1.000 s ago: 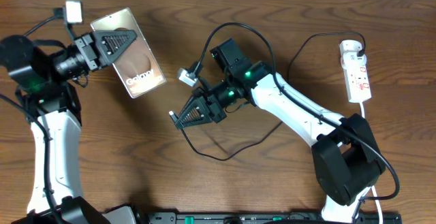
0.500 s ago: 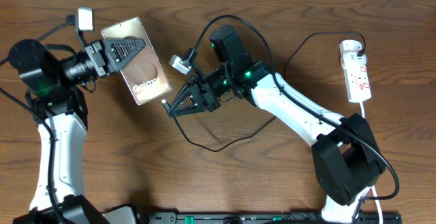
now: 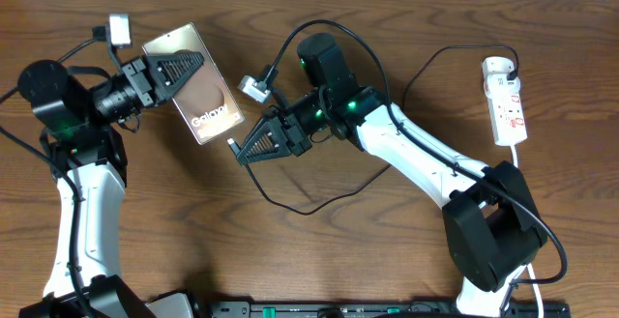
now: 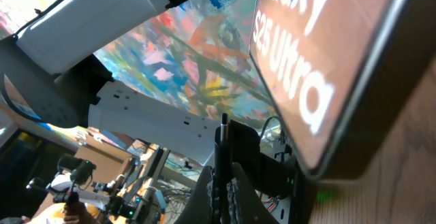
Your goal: Plug charger to phone and switch on socket
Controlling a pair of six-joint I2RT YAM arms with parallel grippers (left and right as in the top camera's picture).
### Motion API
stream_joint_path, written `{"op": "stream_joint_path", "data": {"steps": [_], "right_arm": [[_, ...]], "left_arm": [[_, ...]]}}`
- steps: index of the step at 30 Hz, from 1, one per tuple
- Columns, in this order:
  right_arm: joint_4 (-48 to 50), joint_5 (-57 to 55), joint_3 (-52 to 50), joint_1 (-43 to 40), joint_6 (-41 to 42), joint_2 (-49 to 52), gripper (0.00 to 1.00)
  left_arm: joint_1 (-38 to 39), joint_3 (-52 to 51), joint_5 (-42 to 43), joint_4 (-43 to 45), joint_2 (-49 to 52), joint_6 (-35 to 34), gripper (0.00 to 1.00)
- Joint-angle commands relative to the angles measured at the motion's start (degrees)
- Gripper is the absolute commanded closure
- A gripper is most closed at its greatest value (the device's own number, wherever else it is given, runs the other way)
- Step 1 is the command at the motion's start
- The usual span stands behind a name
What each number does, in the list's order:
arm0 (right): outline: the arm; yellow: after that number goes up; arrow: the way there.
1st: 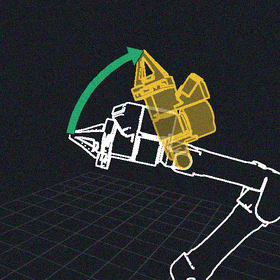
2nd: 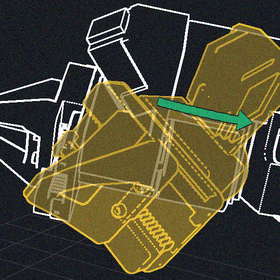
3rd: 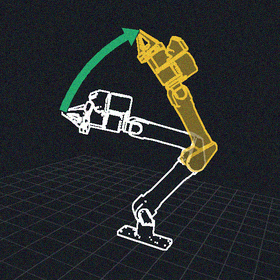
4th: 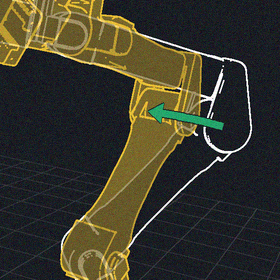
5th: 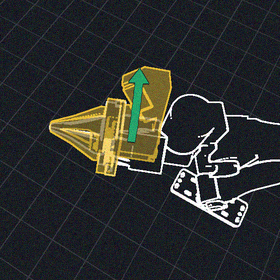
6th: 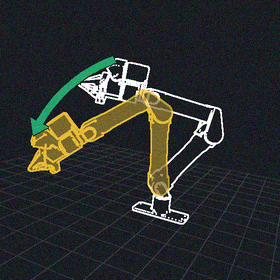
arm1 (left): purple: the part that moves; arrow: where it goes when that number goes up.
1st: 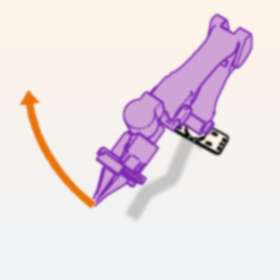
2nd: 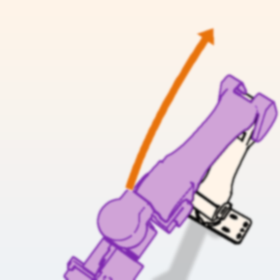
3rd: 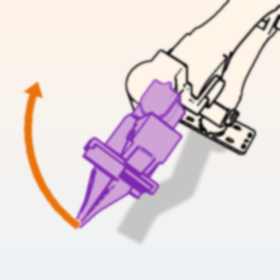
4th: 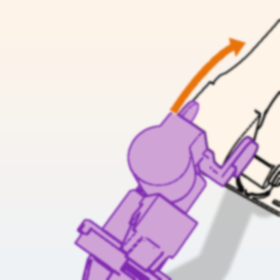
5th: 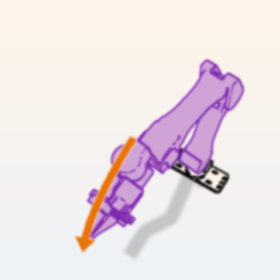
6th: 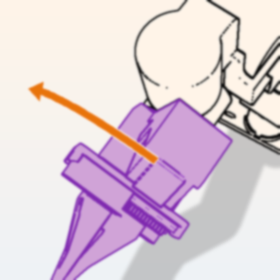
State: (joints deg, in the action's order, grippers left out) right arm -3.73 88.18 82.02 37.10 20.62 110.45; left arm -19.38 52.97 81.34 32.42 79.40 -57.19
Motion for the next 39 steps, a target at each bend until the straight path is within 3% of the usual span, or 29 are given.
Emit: {"op": "stream_joint_path", "data": {"steps": [1, 39], "right_arm": [[0.09, 1.27, 0.37, 0.39, 0.59, -0.20, 0.99], [0.37, -0.81, 0.37, -2.27, 1.18, -0.20, 0.99]], "left_arm": [[0.24, 0.72, -2.93, 0.70, -1.33, -3.21, 0.93], [3.28, 0.72, -1.88, 3.69, -1.33, -4.42, 0.93]]}}
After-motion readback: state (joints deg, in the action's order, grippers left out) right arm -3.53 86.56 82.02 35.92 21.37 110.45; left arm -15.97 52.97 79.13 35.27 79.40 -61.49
